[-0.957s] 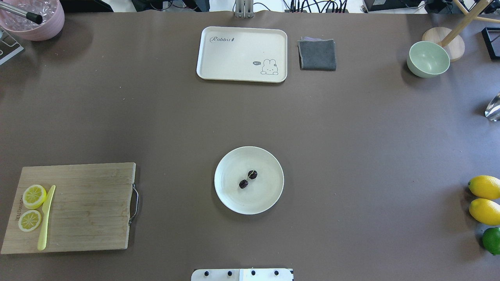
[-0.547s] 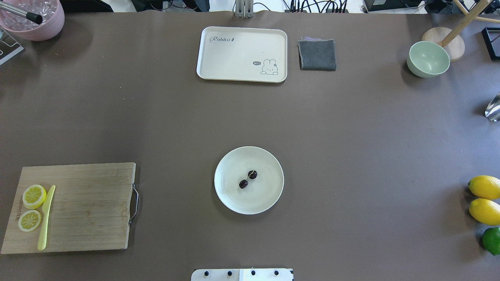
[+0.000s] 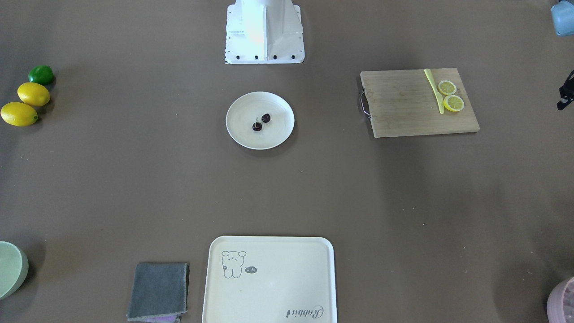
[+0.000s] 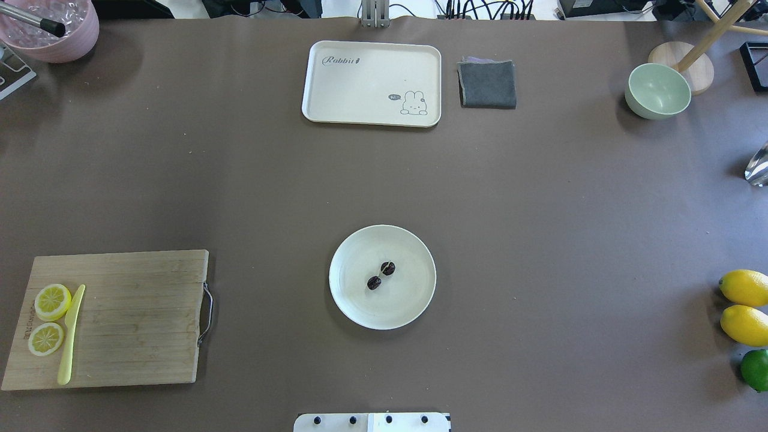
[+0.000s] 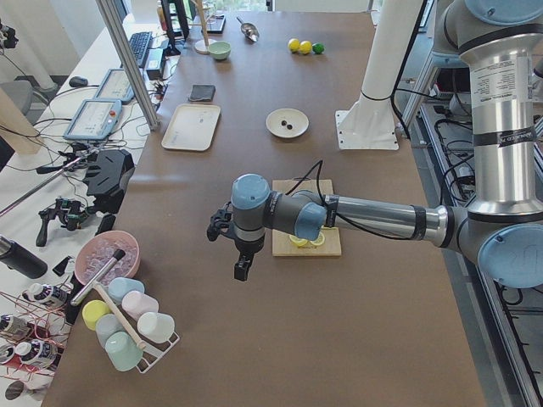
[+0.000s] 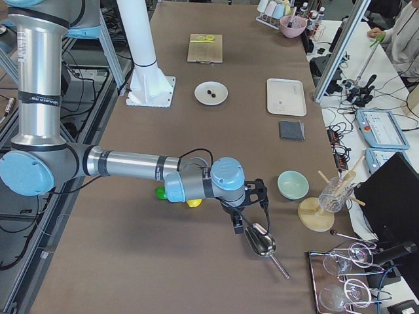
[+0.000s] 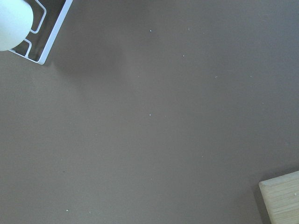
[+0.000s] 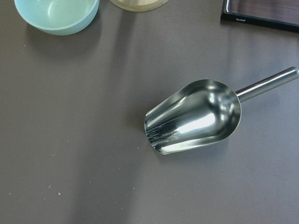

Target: Place red cherry on plate

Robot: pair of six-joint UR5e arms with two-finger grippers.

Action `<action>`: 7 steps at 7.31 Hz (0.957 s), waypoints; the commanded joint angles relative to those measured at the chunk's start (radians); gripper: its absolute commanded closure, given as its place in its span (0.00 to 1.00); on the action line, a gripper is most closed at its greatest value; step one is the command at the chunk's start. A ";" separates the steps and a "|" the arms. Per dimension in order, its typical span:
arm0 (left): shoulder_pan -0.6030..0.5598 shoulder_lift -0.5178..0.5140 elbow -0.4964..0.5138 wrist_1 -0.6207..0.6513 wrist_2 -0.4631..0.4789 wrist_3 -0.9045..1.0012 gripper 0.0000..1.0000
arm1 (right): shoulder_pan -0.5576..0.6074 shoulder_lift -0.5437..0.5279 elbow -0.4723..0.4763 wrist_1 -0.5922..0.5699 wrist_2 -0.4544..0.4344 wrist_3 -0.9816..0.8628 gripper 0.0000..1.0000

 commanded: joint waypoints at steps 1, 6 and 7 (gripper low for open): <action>-0.008 -0.002 -0.024 0.005 -0.024 0.000 0.02 | 0.000 0.001 0.000 -0.001 0.010 0.001 0.00; -0.078 -0.005 0.005 0.091 -0.196 0.006 0.02 | -0.083 0.037 0.007 -0.012 0.004 0.017 0.00; -0.078 -0.006 0.017 0.089 -0.196 0.008 0.02 | -0.104 0.037 0.007 -0.010 -0.003 0.018 0.00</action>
